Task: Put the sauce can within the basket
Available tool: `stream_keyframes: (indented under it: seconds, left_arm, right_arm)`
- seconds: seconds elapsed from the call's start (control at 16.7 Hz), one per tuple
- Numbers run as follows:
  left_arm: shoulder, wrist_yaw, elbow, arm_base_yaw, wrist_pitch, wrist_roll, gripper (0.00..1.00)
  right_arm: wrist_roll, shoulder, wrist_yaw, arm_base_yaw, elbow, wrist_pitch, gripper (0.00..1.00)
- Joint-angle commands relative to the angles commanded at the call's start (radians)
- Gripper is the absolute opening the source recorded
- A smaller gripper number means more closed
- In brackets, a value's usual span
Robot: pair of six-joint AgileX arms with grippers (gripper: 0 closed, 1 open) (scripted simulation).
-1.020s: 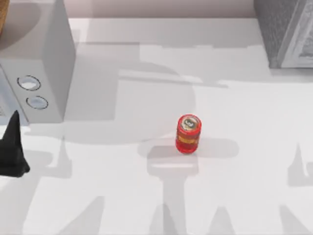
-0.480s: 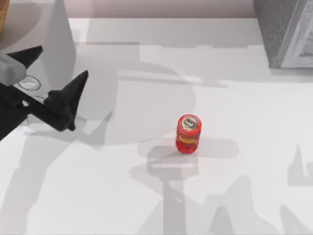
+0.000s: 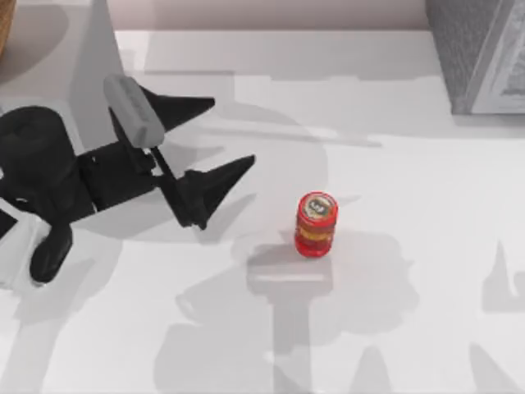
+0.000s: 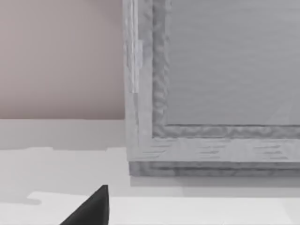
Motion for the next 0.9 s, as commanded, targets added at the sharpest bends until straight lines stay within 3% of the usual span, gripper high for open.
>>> stream_keyframes:
  seconds: [0.42, 0.9]
  left_arm:
    - [0.495, 0.224, 0.168, -0.071, 0.328, 0.012, 1.00]
    - [0.596, 0.270, 0.202, -0.085, 0.395, 0.014, 1.00]
  right_arm:
    - [0.000, 0.000, 0.000, 0.000, 0.000, 0.000, 1.00]
    - [0.000, 0.000, 0.000, 0.000, 0.000, 0.000, 1.00]
